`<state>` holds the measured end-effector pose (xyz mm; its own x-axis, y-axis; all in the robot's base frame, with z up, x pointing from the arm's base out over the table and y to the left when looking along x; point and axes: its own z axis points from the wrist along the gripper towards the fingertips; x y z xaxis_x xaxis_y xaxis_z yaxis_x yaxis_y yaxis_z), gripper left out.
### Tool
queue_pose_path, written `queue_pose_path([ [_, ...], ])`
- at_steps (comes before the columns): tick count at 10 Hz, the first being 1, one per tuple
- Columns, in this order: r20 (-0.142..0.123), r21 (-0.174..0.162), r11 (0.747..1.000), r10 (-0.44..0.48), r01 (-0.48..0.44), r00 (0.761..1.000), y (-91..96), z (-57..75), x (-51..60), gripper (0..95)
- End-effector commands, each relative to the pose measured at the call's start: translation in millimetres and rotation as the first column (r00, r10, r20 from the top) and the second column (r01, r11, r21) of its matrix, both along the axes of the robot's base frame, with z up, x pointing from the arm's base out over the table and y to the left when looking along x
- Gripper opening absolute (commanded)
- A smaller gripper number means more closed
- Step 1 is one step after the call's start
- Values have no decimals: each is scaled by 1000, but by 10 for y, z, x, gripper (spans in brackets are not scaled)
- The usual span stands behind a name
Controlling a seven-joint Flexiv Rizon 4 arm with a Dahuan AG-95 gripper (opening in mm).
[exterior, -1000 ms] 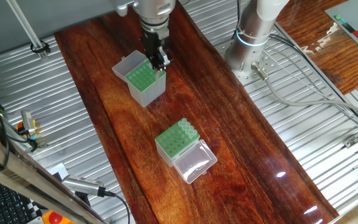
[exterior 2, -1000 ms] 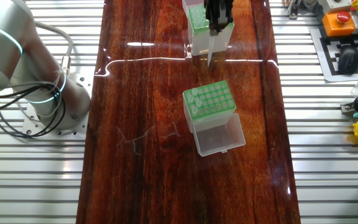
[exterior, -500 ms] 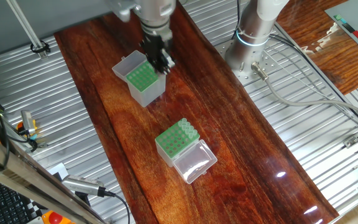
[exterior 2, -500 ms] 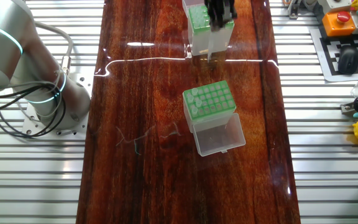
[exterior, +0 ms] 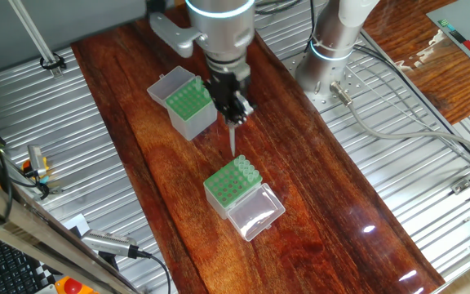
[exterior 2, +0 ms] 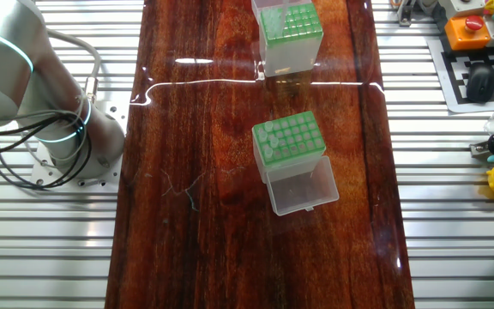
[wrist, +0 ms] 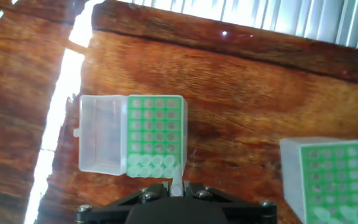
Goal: Transfer all large pipette tips from one holder to another
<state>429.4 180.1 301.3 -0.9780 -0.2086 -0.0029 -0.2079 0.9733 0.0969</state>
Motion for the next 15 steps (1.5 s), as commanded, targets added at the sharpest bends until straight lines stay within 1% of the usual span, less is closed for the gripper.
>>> queue_pose_path([
  [1,5,-65,997,35,-35,999,-9,-3,-6,0],
  [2,10,-48,996,81,-80,997,-9,-3,-6,0],
  [3,13,-28,996,80,-79,997,-9,-3,-6,0],
  [5,15,-27,999,42,-42,999,138,8,18,0],
  [6,15,-31,999,-16,17,1000,468,39,56,0],
  [8,18,-36,998,-59,59,998,738,46,61,0],
  [9,20,-48,995,-83,83,996,851,23,58,0],
  [10,18,-63,996,-69,70,997,851,23,58,0],
  [11,17,-63,997,-38,39,999,851,23,58,0],
  [13,13,-45,999,21,-20,1000,851,23,58,0],
  [15,10,-41,999,24,-23,1000,851,23,58,0],
])
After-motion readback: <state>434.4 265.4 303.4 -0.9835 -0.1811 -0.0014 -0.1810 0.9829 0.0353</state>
